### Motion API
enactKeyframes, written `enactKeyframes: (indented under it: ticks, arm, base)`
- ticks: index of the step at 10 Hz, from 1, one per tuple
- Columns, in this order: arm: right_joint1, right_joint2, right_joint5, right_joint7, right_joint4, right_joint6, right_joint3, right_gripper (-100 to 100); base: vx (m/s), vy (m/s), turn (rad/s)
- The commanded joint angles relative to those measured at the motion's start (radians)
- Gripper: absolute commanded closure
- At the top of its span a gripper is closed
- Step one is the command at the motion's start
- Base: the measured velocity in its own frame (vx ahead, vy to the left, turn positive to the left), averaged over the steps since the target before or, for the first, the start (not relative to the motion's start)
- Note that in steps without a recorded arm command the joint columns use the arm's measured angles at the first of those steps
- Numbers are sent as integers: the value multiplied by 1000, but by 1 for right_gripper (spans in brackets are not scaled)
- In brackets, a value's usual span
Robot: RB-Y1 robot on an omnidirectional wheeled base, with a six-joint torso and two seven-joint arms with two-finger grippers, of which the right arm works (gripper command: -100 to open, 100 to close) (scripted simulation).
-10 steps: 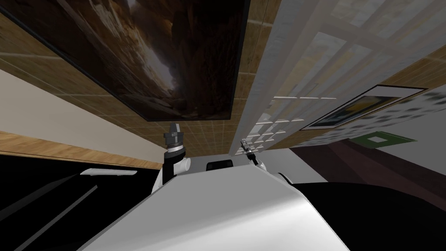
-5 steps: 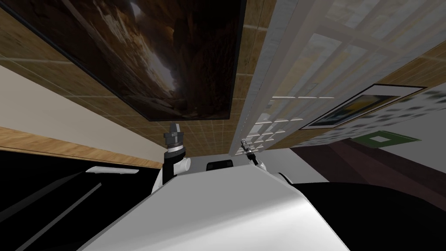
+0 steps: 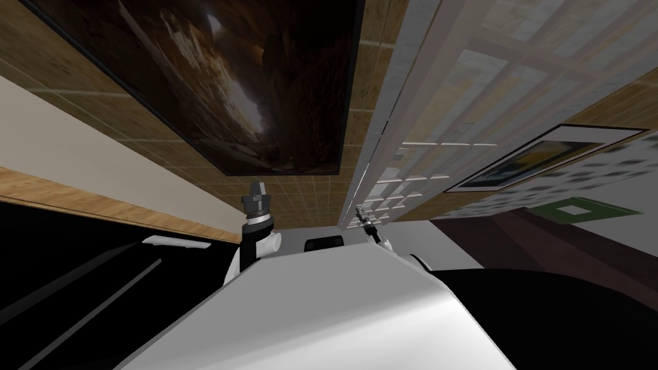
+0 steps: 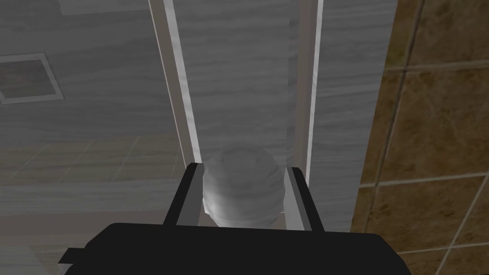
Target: Pull the door open
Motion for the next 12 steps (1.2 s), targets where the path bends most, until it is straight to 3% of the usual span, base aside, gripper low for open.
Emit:
enactKeyframes:
  ticks: [1,12]
  arm:
    - [1,2,-9,-36,-1,1,4,100]
    - [-3,5,-81,-303,-8,16,27,100]
  base:
    - [-48,-18,52]
    - [-43,-19,53]
